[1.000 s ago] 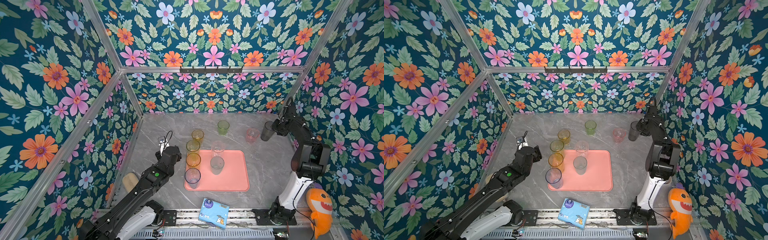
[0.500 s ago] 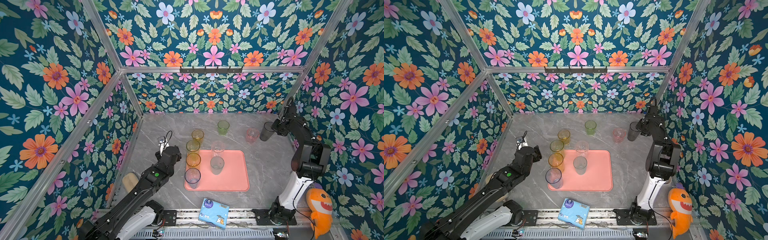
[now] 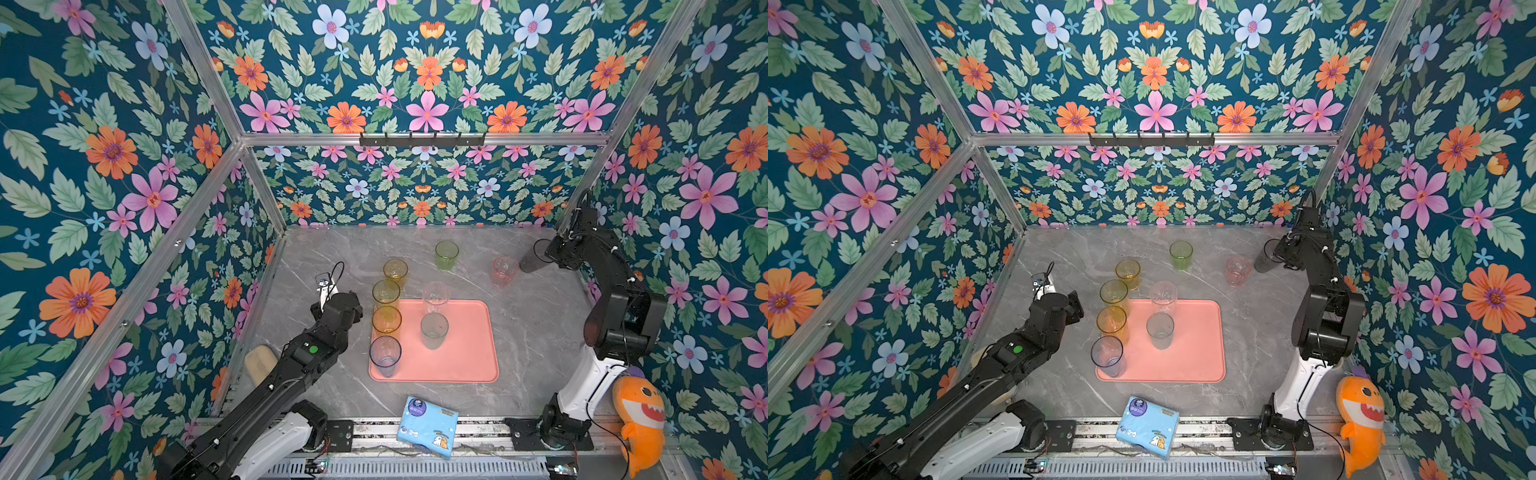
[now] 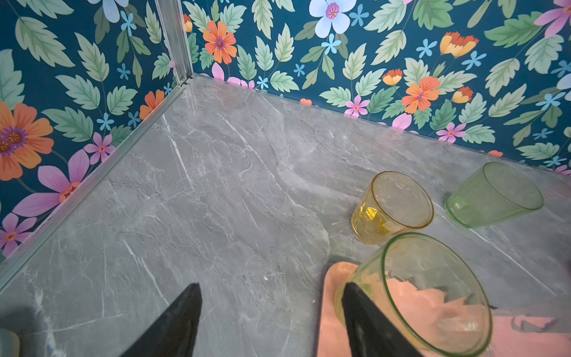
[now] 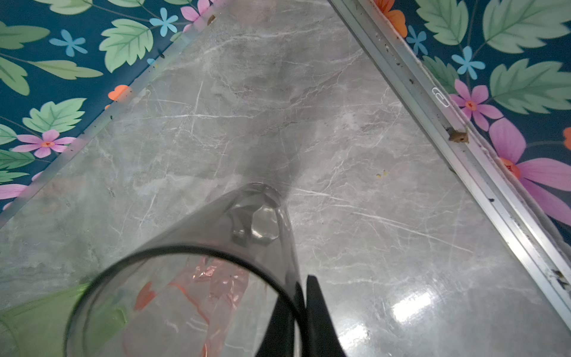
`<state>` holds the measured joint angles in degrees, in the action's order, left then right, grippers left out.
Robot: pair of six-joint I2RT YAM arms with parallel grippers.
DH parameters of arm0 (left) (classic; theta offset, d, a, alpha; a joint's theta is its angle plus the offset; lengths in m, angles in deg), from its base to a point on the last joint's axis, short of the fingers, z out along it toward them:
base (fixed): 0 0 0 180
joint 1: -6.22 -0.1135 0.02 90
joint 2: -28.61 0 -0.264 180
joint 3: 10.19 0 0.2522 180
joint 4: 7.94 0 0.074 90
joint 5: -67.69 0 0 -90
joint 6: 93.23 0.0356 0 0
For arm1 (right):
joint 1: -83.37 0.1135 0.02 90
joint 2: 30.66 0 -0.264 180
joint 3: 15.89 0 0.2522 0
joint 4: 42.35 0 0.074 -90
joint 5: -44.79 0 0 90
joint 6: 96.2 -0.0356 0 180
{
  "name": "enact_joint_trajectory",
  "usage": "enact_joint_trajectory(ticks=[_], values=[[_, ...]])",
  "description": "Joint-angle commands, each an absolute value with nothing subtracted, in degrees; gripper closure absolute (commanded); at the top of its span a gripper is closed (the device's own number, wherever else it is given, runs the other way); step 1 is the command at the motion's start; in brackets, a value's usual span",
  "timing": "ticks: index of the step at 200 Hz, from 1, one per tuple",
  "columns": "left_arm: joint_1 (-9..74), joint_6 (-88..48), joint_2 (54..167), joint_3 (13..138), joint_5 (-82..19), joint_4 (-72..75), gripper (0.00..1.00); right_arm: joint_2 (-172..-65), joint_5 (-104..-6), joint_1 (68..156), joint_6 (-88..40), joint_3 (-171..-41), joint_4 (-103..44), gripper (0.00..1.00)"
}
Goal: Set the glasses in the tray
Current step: 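Lift the dark grey cup with the right gripper, then carry the dark grey cup with the right gripper toward the pink tray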
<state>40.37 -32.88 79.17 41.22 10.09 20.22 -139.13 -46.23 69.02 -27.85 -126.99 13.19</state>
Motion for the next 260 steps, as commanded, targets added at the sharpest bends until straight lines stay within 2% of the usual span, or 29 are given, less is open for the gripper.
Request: enact_joint_trajectory(ticks=[1, 76, 183, 214, 260], values=[[40.32, -32.76, 79.30, 41.18, 10.19, 20.51, 0.26, -137.57, -45.50, 69.08, -27.02, -127.73, 14.42, 0.95], [40.32, -32.58, 79.00, 41.45, 9.95, 20.60, 0.26, -133.65, -47.74, 69.10, -26.88, -129.53, 17.62, 0.96], [40.31, -32.63, 80.08, 41.49, 9.21, 19.63, 0.26, -119.54, -53.30, 70.27, -25.82, -126.83, 21.29, 0.97], [40.32, -32.81, 79.76, 41.37, 9.09, 19.80, 0.26, -116.08, -50.18, 74.78, -25.08, -125.64, 25.65, 0.97], [40.34, -33.02, 79.93, 41.10, 8.90, 19.58, 0.26, -110.88, -50.57, 80.19, -25.31, -121.99, 27.99, 0.99]])
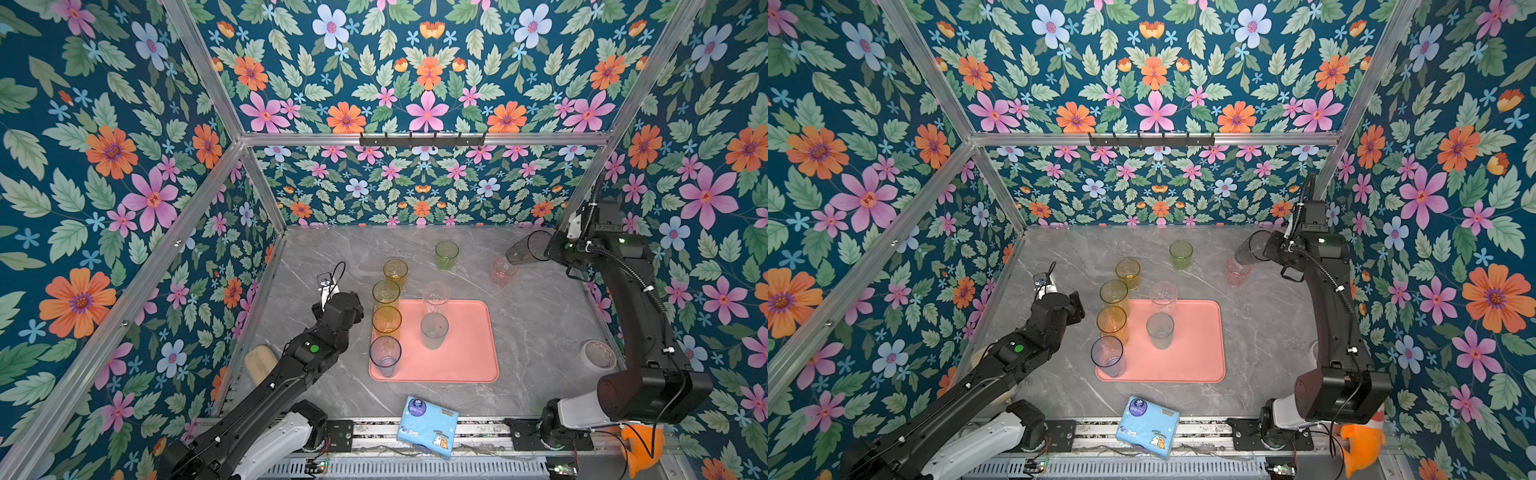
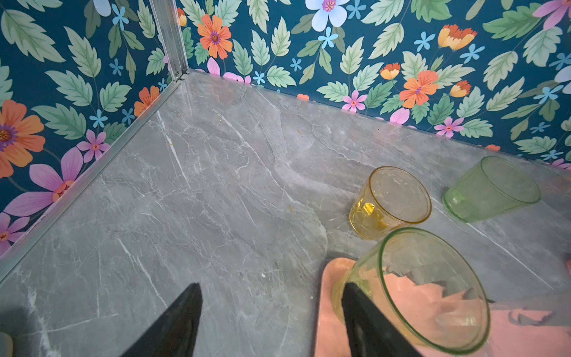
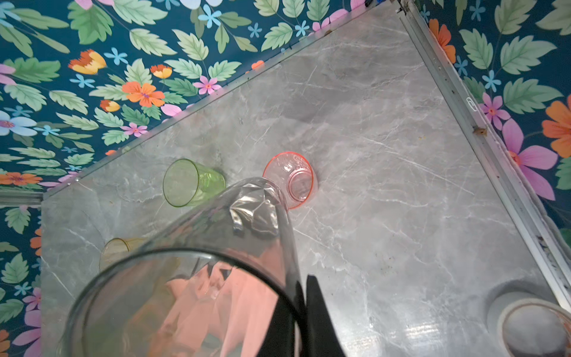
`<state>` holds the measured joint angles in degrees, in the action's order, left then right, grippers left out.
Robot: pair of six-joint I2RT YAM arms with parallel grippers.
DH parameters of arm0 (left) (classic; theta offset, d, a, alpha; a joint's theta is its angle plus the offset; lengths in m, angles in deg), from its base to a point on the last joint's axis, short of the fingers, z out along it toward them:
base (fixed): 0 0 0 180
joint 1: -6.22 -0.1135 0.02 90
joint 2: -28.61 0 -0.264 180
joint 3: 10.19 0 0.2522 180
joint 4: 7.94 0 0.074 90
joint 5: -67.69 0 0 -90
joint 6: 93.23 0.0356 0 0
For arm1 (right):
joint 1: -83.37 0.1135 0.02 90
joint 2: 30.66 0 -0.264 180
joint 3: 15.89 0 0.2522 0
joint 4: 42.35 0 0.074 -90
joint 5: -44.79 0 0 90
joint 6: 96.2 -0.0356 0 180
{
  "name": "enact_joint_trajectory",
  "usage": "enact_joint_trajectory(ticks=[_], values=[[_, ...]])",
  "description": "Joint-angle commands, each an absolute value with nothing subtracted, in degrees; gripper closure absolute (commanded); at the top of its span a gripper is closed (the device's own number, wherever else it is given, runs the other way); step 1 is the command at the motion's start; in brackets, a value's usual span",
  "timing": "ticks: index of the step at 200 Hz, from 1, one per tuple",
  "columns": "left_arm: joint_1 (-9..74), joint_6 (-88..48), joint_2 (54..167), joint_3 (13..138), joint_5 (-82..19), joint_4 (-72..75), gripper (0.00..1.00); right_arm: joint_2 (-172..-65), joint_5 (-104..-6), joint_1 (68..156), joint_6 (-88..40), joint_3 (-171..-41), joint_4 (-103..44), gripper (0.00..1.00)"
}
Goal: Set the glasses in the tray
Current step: 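Carry the dark grey cup with the right gripper toward the pink tray, then lower the dark grey cup onto the tray edge nearest the robot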
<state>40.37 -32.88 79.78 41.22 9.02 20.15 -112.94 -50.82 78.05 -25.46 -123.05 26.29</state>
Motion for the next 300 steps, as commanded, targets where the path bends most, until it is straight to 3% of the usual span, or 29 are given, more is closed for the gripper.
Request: enact_joint_trajectory(ticks=[1, 108, 216, 300], values=[[40.33, -33.02, 79.93, 41.10, 8.89, 19.60, 0.26, -110.72, -50.53, 80.33, -25.34, -121.92, 28.05, 0.99], [40.30, -33.69, 81.91, 41.02, 9.00, 17.88, 0.26, -102.18, -45.61, 95.07, -28.19, -111.69, 32.54, 1.00], [40.32, -33.07, 82.27, 41.51, 10.18, 17.42, 0.26, -101.67, -38.39, 109.61, -33.73, -103.75, 36.53, 1.00], [40.32, -33.11, 81.07, 40.71, 10.11, 17.61, 0.26, -98.48, -38.40, 119.21, -37.10, -96.26, 34.55, 1.00]])
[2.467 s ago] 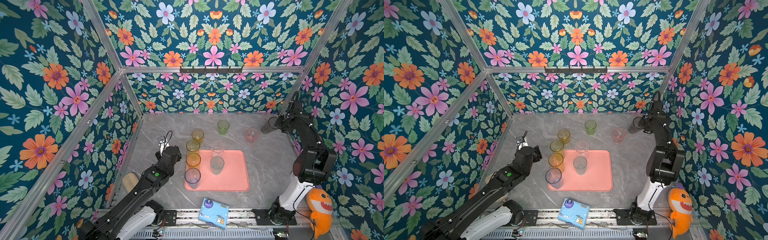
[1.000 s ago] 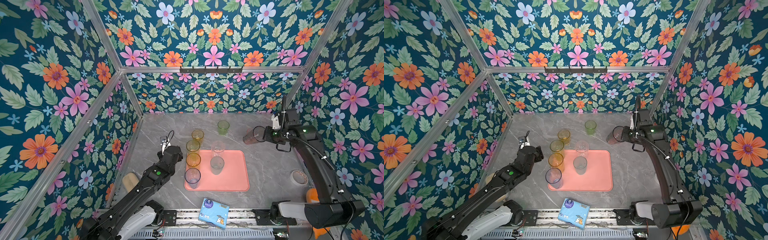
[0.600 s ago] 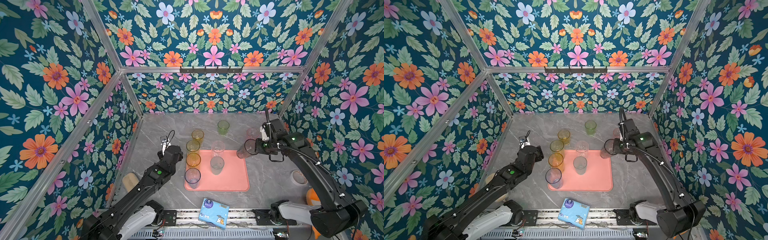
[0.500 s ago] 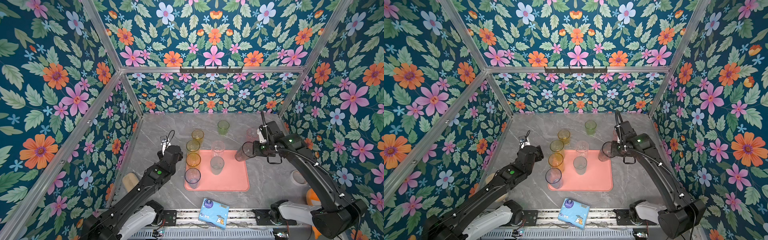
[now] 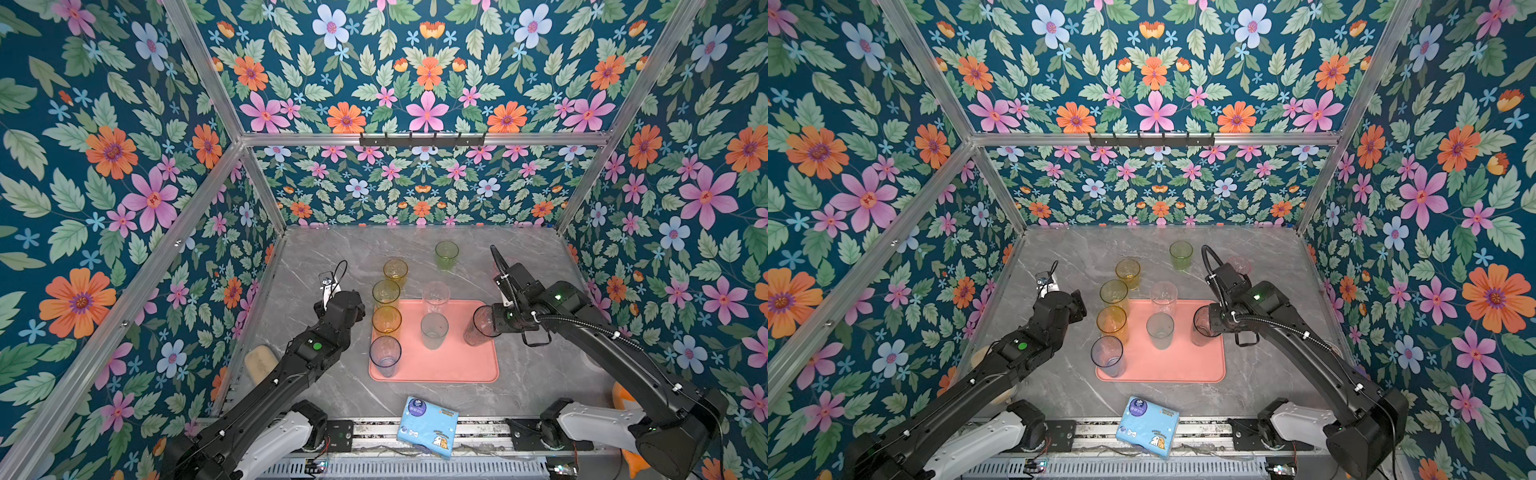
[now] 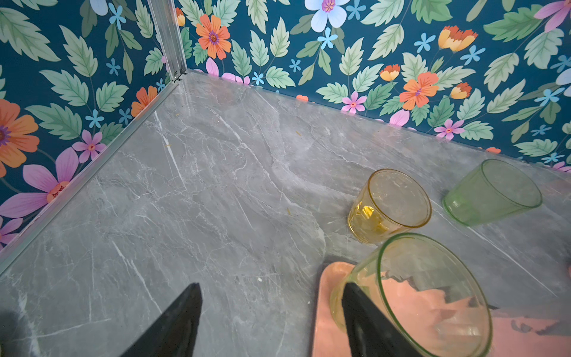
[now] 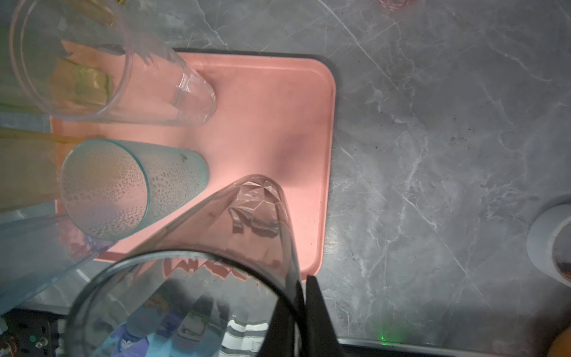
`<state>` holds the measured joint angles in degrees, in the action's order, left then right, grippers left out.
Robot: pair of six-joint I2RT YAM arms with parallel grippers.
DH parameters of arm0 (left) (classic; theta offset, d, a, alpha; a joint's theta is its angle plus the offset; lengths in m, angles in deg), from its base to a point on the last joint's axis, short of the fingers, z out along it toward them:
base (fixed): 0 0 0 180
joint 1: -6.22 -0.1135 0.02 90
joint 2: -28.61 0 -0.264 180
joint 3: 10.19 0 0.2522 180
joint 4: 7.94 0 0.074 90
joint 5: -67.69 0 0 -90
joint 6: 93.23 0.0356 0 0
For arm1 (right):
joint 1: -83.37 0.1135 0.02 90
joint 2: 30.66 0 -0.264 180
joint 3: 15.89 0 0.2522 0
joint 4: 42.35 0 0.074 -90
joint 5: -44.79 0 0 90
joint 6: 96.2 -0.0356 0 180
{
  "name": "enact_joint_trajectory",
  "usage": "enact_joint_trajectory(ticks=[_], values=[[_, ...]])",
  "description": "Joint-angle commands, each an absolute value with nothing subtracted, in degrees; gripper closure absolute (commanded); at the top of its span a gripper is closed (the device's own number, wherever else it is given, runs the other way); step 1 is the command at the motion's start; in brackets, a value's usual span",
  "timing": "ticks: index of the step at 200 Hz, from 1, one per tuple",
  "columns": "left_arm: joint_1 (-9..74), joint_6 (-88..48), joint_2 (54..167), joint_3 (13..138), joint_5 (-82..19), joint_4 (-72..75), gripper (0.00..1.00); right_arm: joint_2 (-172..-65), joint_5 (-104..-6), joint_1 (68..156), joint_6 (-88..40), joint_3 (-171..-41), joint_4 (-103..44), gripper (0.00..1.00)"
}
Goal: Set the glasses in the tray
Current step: 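Lower the dark grey cup onto the tray edge nearest the robot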
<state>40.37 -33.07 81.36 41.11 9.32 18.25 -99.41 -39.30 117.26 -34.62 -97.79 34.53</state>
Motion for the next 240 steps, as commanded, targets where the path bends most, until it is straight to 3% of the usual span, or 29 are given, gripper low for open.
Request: enact_joint_trajectory(ticks=[1, 119, 240], values=[[40.32, -33.11, 81.08, 40.64, 10.07, 17.61, 0.26, -98.46, -38.38, 119.27, -37.12, -96.18, 34.58, 1.00], [40.32, -33.03, 81.73, 40.98, 9.26, 17.97, 0.26, -98.56, -38.39, 130.52, -44.67, -90.20, 31.48, 1.00], [40.32, -31.79, 82.57, 42.58, 9.47, 18.79, 0.26, -105.06, -37.83, 137.53, -46.50, -93.98, 28.01, 1.00]])
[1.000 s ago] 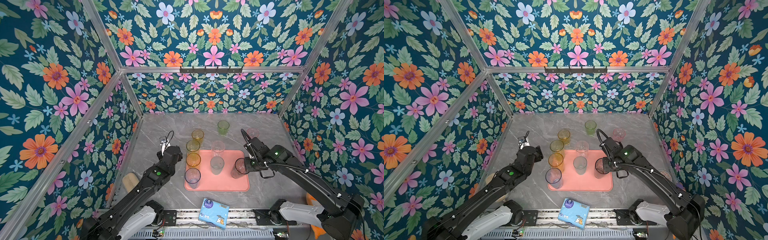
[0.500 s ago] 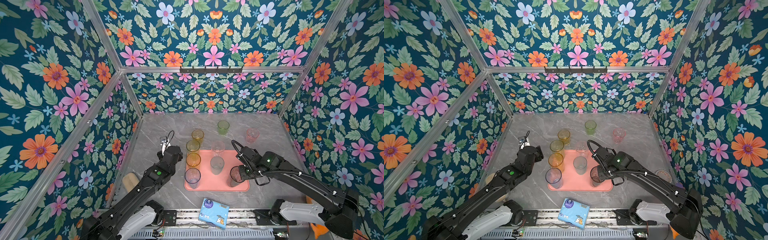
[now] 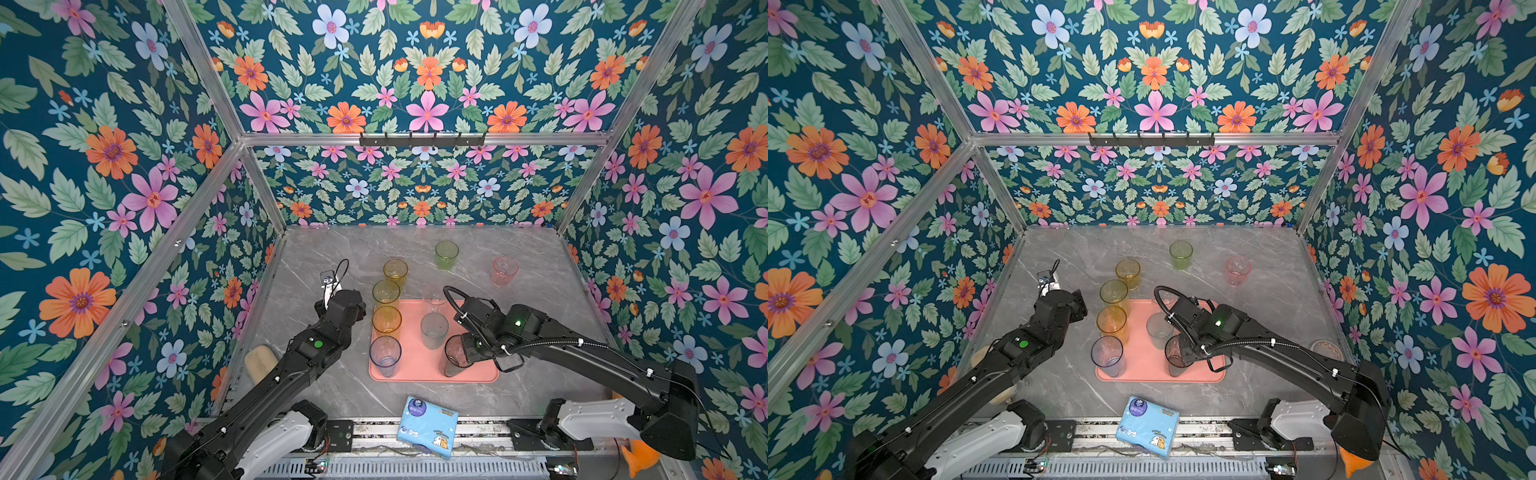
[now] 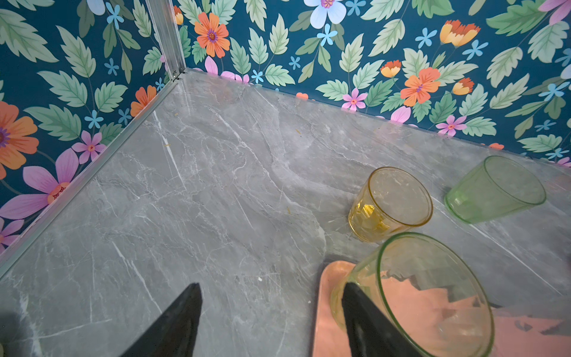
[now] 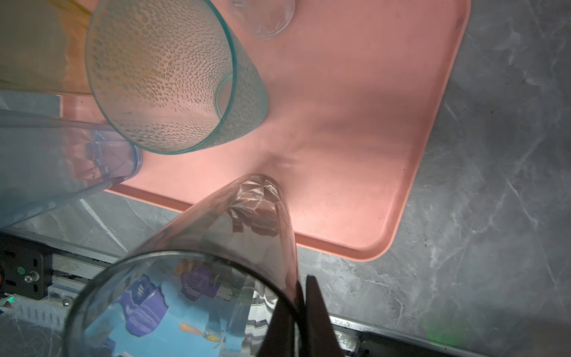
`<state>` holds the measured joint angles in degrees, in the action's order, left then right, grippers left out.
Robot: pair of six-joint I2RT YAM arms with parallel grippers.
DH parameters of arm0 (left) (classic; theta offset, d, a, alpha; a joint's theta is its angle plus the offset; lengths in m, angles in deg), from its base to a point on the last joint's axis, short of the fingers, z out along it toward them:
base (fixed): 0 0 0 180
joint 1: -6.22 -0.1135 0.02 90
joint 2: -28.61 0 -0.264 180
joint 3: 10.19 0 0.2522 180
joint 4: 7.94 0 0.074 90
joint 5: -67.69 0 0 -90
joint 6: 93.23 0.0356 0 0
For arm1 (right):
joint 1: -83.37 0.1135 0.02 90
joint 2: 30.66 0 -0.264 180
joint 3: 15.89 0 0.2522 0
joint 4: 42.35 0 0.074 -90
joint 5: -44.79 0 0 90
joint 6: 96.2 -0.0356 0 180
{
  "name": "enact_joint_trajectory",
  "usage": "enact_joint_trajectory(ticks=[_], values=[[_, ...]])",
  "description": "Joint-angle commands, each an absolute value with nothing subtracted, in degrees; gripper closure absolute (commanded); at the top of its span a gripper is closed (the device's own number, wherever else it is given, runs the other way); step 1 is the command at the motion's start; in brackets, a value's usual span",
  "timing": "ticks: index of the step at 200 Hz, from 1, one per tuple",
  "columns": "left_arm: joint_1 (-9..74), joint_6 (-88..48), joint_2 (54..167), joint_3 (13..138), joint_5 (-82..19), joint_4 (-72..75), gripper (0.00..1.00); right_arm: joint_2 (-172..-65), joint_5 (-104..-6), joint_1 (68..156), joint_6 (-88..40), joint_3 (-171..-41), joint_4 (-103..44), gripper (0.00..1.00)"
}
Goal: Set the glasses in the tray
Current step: 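Lower the dark grey cup onto the tray edge nearest the robot, then set the dark grey cup down on the tray and open the right gripper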
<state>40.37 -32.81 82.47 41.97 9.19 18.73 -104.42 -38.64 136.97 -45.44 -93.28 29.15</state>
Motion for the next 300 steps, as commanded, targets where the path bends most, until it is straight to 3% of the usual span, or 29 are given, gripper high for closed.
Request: enact_joint_trajectory(ticks=[1, 300], values=[[40.32, -31.79, 82.57, 42.59, 9.49, 18.81, 0.26, -105.13, -37.83, 137.61, -46.52, -93.98, 28.01, 1.00], [40.27, -31.61, 80.64, 42.53, 10.61, 20.46, 0.26, -115.44, -36.80, 142.10, -45.95, -98.91, 27.23, 1.00]])
